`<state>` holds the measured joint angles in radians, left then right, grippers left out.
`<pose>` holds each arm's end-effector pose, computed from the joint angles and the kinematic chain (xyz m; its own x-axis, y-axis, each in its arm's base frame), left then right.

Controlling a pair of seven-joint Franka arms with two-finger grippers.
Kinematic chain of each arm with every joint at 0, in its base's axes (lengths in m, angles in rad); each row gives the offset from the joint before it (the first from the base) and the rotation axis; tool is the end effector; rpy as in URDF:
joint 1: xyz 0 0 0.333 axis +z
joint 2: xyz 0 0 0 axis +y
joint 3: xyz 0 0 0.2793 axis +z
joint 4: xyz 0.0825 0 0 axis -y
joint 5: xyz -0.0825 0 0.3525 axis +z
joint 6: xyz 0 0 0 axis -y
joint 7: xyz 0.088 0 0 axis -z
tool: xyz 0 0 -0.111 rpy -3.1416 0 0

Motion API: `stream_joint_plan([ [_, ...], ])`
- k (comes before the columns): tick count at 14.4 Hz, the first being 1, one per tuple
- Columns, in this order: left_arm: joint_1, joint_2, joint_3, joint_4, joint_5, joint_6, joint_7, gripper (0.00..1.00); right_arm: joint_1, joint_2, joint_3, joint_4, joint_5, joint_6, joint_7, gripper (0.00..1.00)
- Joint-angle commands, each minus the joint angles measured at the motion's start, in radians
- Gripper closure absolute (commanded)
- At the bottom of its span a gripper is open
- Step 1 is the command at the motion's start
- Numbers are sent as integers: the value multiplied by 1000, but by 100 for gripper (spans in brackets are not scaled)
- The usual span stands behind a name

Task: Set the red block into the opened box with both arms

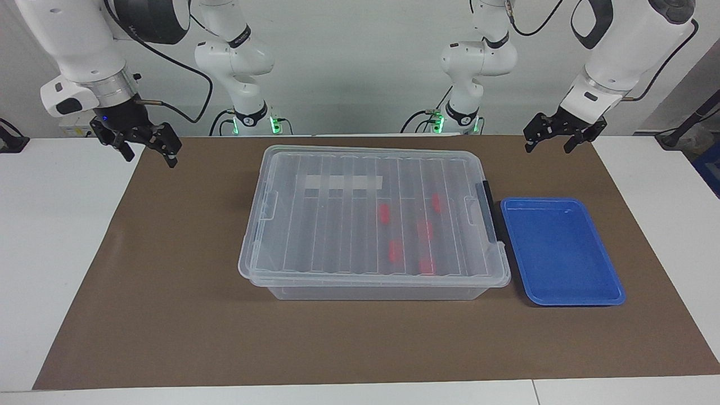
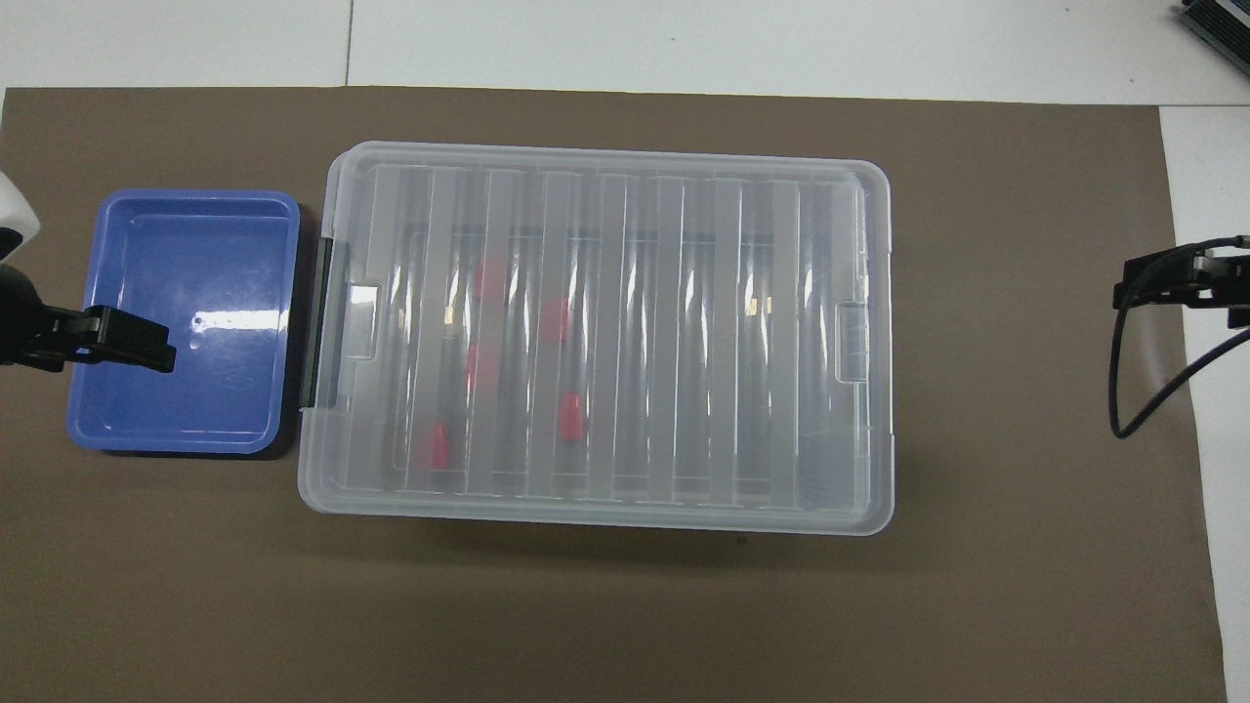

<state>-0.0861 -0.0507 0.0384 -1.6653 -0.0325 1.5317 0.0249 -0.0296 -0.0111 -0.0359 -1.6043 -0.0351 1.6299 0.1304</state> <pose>0.5018 -0.0272 0.5652 0.9939 -0.0738 -0.0819 -0.0710 -0.9968 0.0365 0.5243 -0.0382 0.5801 0.9804 -0.1925 0.0408 -0.1938 -0.9806 0.0296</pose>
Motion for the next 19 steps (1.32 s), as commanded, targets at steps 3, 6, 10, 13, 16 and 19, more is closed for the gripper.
stream_joint_plan([
  [3,138,-23,-150,-21,-6,15,3,0,-6,-9,11,3,6,-22,14,0],
  [6,135,-24,-149,-19,-6,15,3,0,-28,-18,36,4,20,-51,23,1],
  [10,129,-41,-150,-10,-6,10,3,0,-72,-29,93,-2,21,-61,25,0],
  [13,99,-46,-123,-22,-6,11,3,0,-43,-30,88,-2,12,-86,25,1],
  [16,-14,-49,-8,-21,-4,8,3,0,-33,-17,90,9,0,-90,25,1],
  [19,-15,-47,-9,-13,-4,-2,3,0,-35,-18,90,0,4,-88,25,1],
])
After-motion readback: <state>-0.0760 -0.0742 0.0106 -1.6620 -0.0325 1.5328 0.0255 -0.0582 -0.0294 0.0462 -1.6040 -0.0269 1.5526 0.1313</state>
